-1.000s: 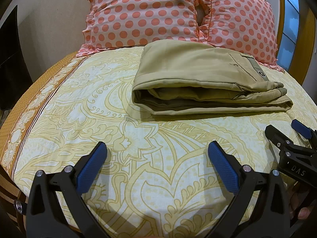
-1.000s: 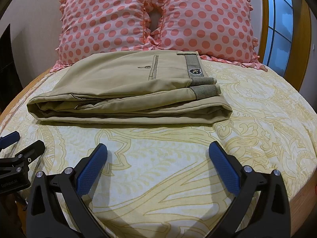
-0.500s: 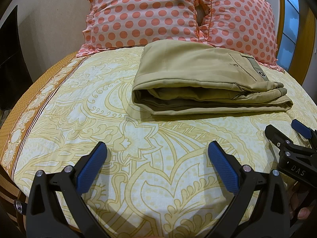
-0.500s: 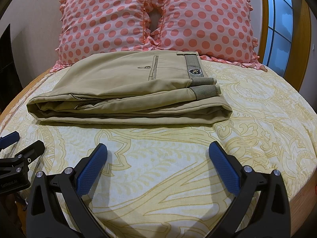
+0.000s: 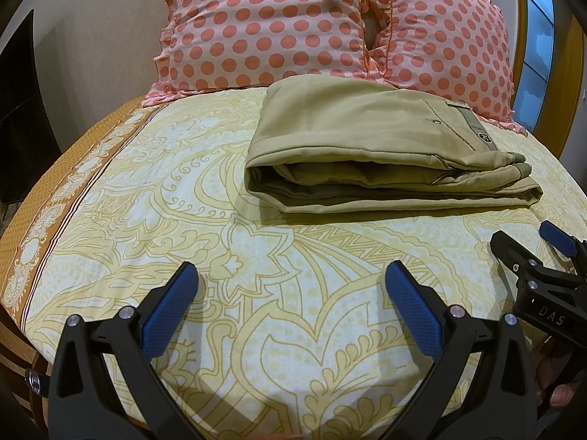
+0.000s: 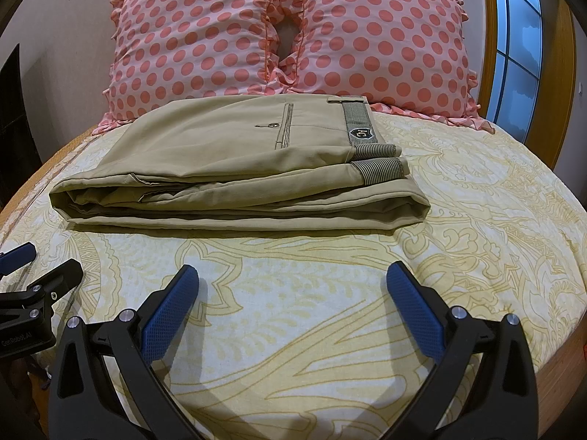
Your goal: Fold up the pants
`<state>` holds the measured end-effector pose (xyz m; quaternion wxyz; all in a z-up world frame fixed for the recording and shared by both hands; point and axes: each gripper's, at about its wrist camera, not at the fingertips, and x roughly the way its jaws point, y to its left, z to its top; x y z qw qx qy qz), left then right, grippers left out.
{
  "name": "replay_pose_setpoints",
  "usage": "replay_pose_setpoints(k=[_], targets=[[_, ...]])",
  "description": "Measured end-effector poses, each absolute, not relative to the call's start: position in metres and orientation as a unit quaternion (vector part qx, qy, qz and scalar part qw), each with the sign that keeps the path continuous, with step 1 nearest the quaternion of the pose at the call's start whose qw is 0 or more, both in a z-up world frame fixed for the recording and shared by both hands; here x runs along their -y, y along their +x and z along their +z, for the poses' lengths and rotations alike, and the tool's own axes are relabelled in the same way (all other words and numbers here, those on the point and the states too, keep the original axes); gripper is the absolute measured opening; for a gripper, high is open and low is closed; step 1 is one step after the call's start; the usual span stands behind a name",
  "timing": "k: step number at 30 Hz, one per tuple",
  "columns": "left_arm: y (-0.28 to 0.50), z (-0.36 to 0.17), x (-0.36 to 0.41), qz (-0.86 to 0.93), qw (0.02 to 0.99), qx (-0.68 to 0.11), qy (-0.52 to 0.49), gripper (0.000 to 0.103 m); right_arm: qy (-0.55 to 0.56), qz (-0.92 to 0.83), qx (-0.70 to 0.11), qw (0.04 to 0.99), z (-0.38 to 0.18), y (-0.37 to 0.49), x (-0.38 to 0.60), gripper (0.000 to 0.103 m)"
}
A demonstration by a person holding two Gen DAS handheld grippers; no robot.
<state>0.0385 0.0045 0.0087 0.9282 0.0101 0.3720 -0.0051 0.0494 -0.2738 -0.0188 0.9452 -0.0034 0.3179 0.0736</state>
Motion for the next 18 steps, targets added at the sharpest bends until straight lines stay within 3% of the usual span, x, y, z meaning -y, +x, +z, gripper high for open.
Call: replay_pose_setpoints(k=[18], targets=[[0.0403, 0.0111, -0.0059, -0.004, 0.929, -0.369, 0.009, 0.101, -0.003, 0.073, -0.318, 0.945, -0.0190, 0.0500, 0.2733, 0.102]])
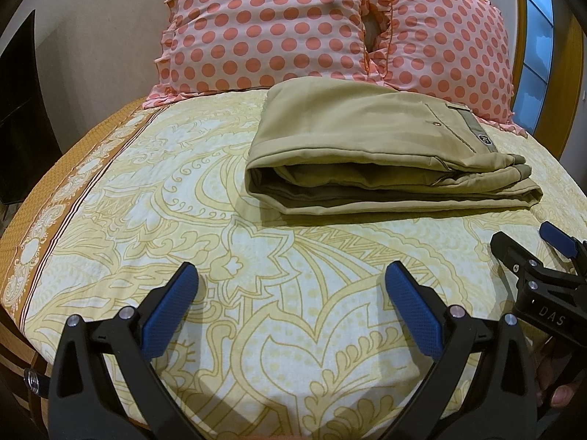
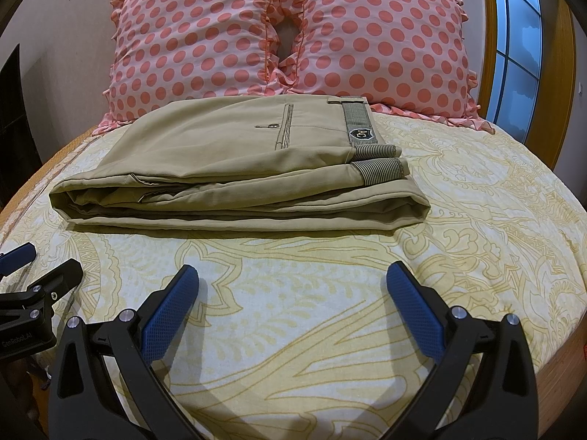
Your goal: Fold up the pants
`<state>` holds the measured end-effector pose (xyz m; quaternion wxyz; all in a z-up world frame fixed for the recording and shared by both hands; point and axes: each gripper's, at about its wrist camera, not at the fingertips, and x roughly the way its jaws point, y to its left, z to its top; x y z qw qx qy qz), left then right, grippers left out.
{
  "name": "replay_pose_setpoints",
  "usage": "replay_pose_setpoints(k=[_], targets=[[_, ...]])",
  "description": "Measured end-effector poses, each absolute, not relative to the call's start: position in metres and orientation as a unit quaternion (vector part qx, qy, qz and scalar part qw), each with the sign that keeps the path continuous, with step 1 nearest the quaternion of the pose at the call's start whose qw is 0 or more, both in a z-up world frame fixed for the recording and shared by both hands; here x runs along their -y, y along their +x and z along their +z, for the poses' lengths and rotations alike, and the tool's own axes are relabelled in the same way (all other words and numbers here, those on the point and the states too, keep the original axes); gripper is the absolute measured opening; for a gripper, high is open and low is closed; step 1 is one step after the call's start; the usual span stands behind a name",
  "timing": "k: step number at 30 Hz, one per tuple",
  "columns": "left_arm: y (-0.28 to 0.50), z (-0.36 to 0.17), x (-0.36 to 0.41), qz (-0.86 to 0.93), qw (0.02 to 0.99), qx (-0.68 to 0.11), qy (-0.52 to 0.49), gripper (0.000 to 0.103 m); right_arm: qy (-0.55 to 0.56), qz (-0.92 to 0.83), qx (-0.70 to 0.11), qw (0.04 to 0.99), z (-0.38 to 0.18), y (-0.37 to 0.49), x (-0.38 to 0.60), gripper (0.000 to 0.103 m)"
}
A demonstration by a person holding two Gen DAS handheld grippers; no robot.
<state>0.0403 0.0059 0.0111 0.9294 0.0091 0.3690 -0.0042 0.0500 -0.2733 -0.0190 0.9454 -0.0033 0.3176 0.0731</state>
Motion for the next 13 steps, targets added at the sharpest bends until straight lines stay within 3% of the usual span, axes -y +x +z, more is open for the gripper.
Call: replay_pose_setpoints(k=[13], targets=[[0.0400, 0.0104, -0.0052, -0.003, 0.929, -0.369, 0.009, 0.101, -0.004, 0.074, -0.315, 0.946, -0.0189, 0.0508, 0.2735, 0.102]])
